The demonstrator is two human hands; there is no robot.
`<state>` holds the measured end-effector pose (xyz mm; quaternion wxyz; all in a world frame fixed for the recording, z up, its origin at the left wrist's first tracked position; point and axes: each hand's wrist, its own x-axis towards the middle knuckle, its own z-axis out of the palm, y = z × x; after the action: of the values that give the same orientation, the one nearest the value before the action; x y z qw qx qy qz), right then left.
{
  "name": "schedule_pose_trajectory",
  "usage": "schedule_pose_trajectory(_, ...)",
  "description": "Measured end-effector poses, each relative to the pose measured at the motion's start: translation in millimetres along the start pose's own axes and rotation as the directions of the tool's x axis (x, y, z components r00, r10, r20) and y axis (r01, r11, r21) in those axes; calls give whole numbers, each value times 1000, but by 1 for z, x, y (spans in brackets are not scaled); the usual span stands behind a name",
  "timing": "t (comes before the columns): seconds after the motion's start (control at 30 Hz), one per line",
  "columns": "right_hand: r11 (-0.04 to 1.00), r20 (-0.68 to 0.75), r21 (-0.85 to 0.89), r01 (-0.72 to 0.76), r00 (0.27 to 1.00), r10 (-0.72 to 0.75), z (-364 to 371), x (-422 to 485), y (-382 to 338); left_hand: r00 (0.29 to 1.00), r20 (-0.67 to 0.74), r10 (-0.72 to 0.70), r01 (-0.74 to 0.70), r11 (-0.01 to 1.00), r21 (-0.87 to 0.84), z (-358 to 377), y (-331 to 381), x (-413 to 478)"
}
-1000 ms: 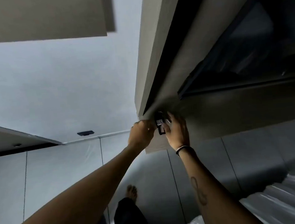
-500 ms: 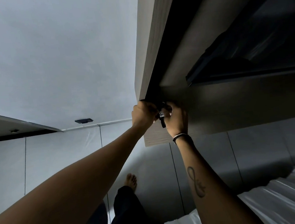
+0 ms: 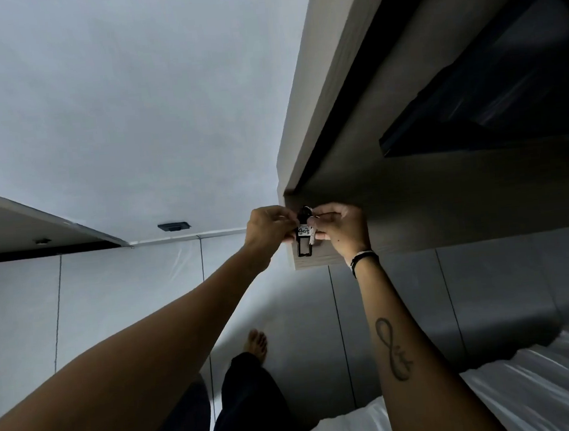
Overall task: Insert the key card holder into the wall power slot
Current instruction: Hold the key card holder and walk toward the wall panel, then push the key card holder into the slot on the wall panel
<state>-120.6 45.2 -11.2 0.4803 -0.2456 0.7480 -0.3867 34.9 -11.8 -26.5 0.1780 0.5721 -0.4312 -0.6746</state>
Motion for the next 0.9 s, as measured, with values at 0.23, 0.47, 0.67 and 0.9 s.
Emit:
schedule_pose_trajectory(0.23,990,130,-27,136,983,-131,59,-46,-50,996,-19,91,-92,993,-75,-97,22,-61)
schedule_pose_trajectory(0.47,924,265,2,382,891,-369,136,-110,-156,970,-134,204,-228,953,-200,-205,84,-140)
schedule_pose_trajectory(0.67,839,272,121,530,796,-541,191,-166,-240,908,-198,370,-413,867,-278,-276,142,-199)
schedule_pose_trajectory(0.9,758,238,231,610,720,-652,226,-229,-321,797,-318,514,-602,722,-341,-320,212,-260)
